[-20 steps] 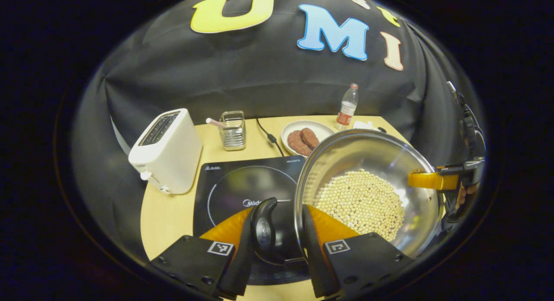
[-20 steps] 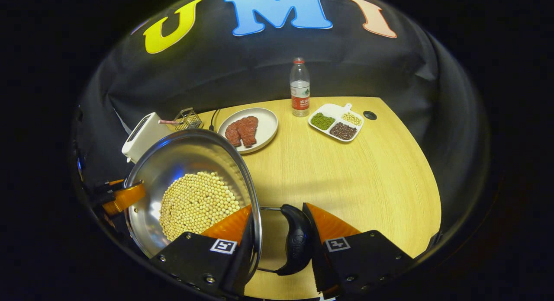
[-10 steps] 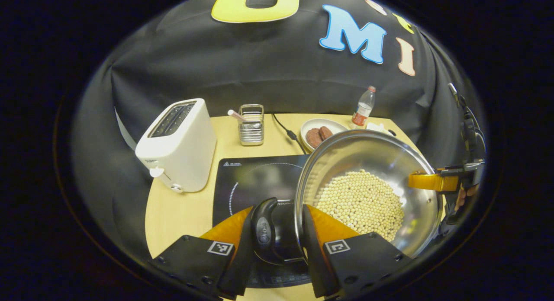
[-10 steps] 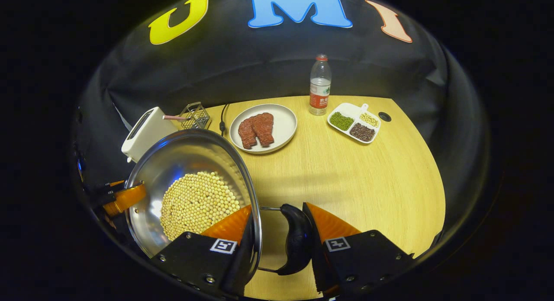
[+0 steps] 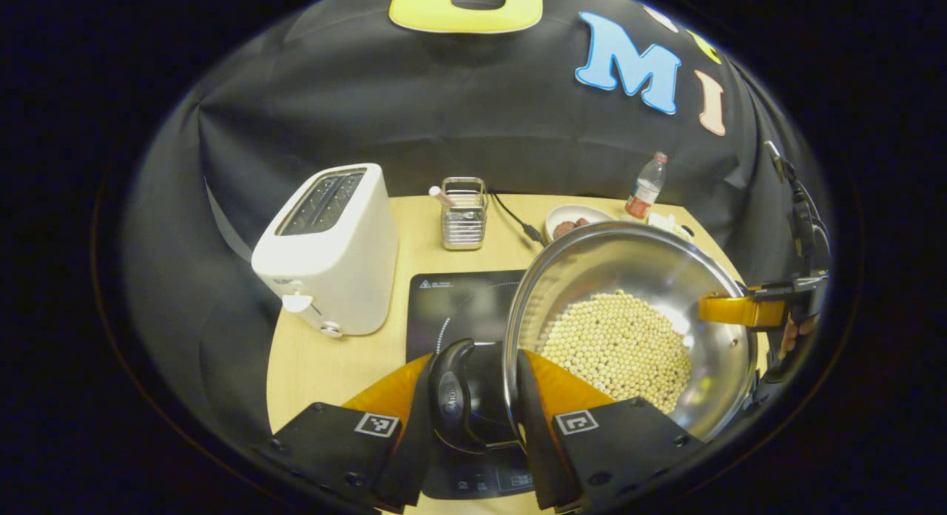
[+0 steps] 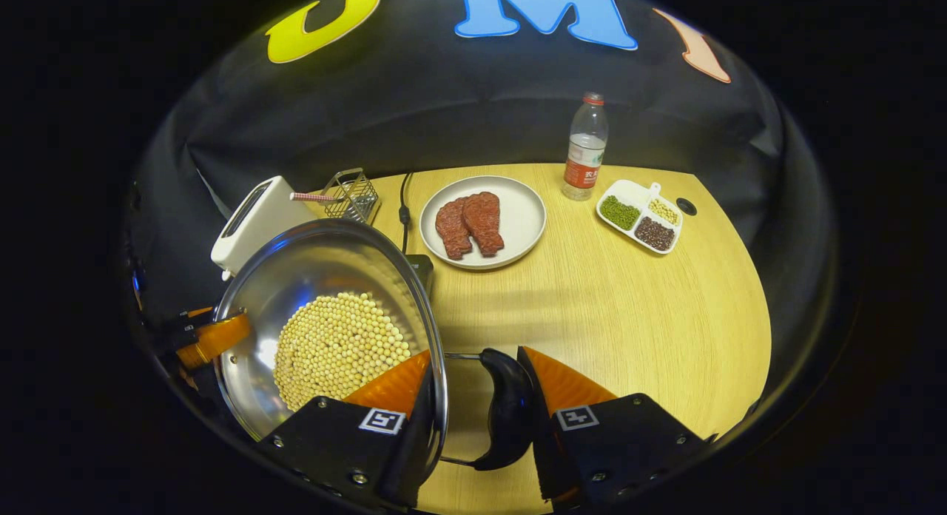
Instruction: First push the handle of the pot to place it horizontally, then grasp the pot with both hands and set it on the induction cooktop.
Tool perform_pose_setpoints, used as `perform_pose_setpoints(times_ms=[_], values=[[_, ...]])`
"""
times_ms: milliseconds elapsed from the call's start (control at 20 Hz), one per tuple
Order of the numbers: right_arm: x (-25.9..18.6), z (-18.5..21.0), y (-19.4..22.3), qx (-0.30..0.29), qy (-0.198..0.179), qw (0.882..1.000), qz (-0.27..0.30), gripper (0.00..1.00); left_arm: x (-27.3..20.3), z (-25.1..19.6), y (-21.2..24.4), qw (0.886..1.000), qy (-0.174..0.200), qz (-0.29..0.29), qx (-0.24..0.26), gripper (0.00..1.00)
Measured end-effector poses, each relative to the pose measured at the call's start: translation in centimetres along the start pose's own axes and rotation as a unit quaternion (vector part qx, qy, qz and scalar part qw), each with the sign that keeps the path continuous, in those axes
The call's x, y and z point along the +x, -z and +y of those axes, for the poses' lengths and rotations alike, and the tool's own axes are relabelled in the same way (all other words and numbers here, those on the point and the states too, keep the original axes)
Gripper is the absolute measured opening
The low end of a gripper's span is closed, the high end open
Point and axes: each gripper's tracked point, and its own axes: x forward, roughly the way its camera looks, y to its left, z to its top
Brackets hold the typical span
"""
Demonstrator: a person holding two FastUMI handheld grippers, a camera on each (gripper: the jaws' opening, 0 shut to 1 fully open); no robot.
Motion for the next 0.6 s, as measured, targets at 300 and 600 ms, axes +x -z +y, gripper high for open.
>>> perform_pose_setpoints(times_ms=[300,600], values=[[1.8,2.4,-0.5,0.005,-0.014,1.000,0.012,0.59,1.2,3.0,-0.6,1.000,-0.008,0.005,0.005,0.59],[4.1,4.2,-0.9,0.013,-0.015,1.000,0.021,0.59,3.0,5.4,-0.8,1.000,-0.012,0.010,0.001,0.59]])
